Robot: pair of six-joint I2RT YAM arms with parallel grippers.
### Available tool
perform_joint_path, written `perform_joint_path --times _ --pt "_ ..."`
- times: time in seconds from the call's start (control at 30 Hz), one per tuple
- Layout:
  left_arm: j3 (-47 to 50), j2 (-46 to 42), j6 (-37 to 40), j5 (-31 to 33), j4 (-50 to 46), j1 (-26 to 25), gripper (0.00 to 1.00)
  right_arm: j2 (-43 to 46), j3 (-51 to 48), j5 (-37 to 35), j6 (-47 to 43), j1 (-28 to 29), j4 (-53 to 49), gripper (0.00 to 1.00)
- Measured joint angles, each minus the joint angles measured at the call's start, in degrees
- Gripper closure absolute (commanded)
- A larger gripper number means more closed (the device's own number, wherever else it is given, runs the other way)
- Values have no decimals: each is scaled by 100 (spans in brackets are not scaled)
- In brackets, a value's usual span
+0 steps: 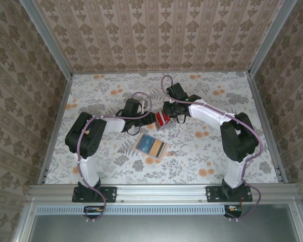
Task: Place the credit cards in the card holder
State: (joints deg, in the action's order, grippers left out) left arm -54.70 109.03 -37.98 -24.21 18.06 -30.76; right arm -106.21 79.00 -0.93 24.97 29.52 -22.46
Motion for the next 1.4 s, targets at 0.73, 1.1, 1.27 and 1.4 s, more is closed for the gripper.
perform_joint_path --times 0.73,1.1,1.27,1.4 --pt "0 0 0 0 4 0 69 -243 291 -385 -133 68 -308 75" --pt "0 0 0 -2 22 0 69 -304 452 -780 -282 216 -505 87" --pt "2 0 -2 -2 24 0 68 -317 455 -785 -286 225 -505 87" --pt "2 -2 0 -2 24 0 68 -328 459 -767 -295 225 -494 87"
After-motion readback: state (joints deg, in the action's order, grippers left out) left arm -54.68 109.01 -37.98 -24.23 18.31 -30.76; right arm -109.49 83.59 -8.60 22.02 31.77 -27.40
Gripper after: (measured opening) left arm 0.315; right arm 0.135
